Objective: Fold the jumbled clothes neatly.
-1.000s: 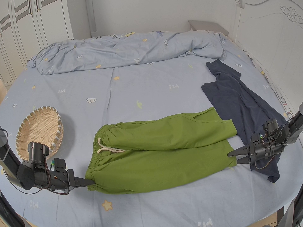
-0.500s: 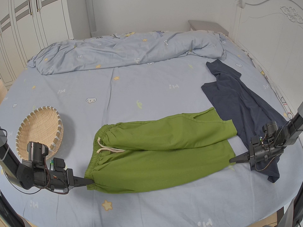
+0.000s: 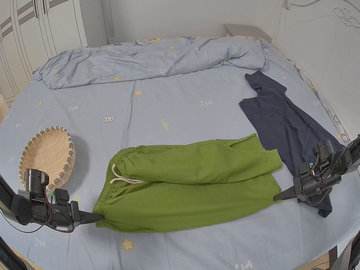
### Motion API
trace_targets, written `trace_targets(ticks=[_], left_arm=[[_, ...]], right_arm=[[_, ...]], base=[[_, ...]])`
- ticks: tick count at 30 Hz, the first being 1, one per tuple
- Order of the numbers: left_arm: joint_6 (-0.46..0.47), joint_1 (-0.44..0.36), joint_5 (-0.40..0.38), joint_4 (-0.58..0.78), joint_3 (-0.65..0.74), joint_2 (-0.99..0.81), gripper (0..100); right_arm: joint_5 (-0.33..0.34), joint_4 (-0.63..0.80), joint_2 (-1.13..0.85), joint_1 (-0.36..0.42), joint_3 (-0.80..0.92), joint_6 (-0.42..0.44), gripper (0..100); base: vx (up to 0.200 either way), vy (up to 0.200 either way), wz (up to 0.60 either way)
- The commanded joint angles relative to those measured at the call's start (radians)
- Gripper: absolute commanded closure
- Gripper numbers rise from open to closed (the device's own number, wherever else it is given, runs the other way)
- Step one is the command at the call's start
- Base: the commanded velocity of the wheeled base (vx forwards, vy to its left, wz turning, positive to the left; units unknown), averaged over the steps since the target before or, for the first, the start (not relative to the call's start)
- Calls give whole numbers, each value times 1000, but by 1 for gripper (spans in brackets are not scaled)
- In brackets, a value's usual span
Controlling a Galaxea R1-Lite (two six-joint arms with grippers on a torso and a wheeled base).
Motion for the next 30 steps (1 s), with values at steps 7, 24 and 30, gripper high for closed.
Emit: trace_targets(ticks=[7, 24, 30], left_arm=[[231, 206, 2, 214, 7, -70, 100], [309, 271, 17, 444, 18, -96, 100], [363, 274, 58, 520, 19, -95, 100]], right_arm=[[-195, 14, -167, 129, 187, -3, 100], [-195, -176, -160, 223, 368, 7, 100], [-195, -178, -149, 220, 370, 6, 100]], base=[[0, 0, 0], [0, 0, 0], [0, 0, 0]])
